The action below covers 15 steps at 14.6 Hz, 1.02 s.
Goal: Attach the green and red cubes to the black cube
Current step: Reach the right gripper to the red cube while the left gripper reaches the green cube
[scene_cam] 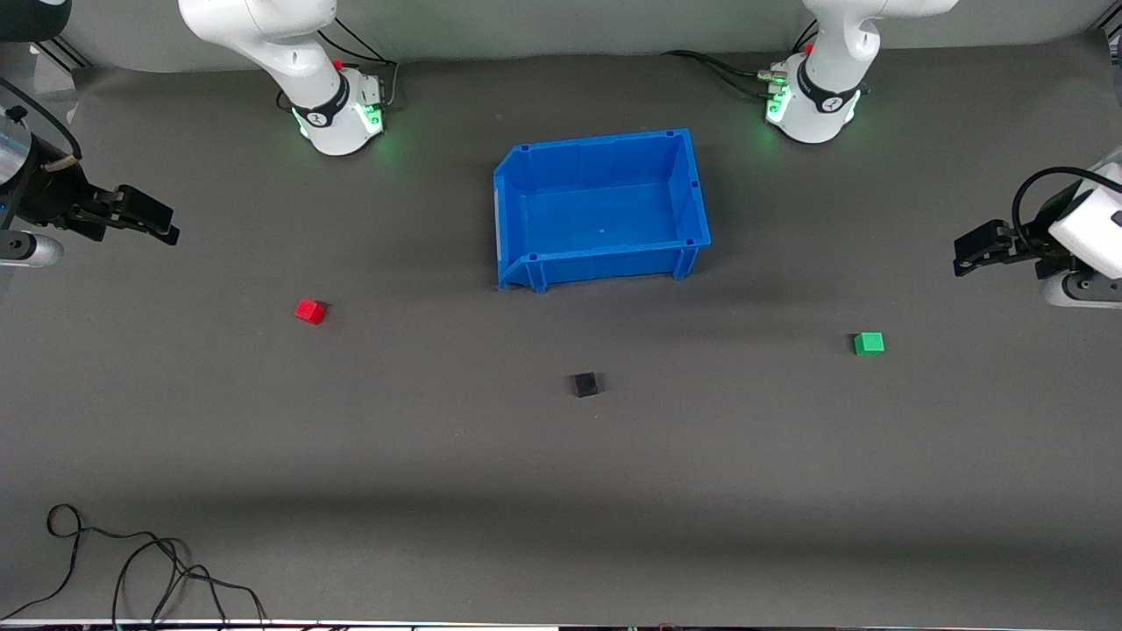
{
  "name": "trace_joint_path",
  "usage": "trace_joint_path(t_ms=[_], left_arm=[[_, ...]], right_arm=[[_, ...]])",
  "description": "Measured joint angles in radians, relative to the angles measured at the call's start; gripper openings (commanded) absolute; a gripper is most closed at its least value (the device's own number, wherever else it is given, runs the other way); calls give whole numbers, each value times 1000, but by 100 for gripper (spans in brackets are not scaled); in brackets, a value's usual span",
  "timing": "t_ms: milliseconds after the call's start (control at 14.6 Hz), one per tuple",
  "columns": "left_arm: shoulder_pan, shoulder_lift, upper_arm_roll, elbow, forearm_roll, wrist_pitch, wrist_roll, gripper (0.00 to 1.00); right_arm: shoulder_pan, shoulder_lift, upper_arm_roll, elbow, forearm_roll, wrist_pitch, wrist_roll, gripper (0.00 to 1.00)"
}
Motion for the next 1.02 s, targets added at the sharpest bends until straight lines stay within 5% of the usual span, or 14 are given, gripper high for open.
trace_joint_path(t_ms=[478, 683, 1025], left_arm=[[-1, 2, 0, 0, 0, -4, 0, 100], [-1, 2, 0, 0, 1, -5, 0, 100], [-2, 2, 0, 2, 1, -9, 0, 100]], right_arm=[[0, -4, -7, -8, 0, 49, 1, 99], [-1, -22, -38, -70, -1, 180, 2, 99], [-1, -33, -85, -165, -1, 199, 102, 100]])
